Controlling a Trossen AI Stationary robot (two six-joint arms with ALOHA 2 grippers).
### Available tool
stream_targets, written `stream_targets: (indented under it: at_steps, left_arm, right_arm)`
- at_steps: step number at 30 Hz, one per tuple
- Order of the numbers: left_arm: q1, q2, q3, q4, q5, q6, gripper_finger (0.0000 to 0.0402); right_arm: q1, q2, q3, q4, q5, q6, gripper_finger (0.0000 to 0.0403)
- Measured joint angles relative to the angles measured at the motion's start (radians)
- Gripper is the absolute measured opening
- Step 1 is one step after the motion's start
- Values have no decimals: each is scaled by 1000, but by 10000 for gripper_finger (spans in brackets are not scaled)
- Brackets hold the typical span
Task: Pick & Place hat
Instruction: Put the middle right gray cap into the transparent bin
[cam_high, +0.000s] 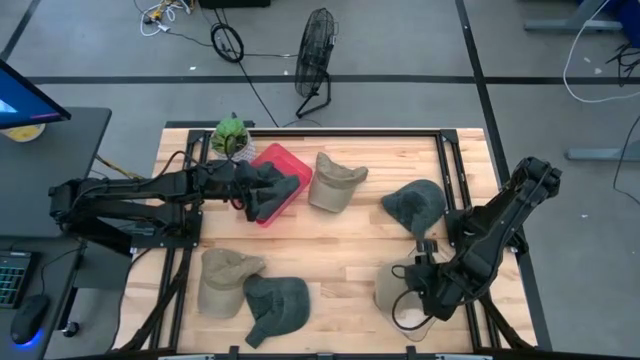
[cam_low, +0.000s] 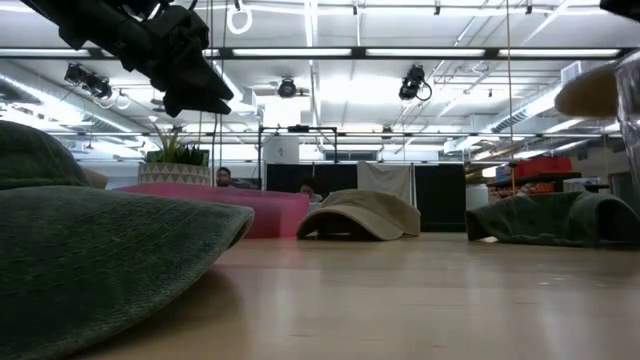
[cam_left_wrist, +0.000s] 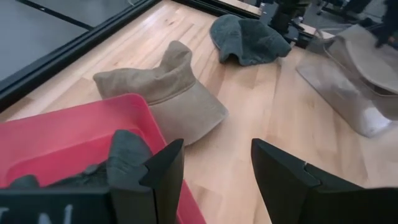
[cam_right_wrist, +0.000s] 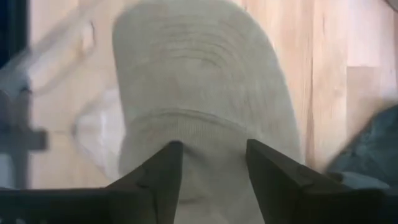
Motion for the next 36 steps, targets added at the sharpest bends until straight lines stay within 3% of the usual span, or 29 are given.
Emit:
stream_targets:
  at_steps: [10, 17, 24, 32, 36]
  left_arm:
    - [0, 0, 0, 0, -8, 4, 190]
    - [0, 0, 0, 0, -8, 50, 190]
    - [0, 0, 0, 0, -8, 12, 190]
    - [0, 0, 0, 0, -8, -7, 190]
    - [0, 0, 0, 0, -8, -7, 190]
  right_arm:
    - [-18, 12, -15, 24, -115, 147, 172]
    - [-18, 42, -19, -61, -313, 53, 167]
    - [-79, 28, 29, -84, -245, -74, 171]
    - [-200, 26, 4, -31, 129, -300, 167]
    - [-283, 27, -124, 142, 77, -336, 149]
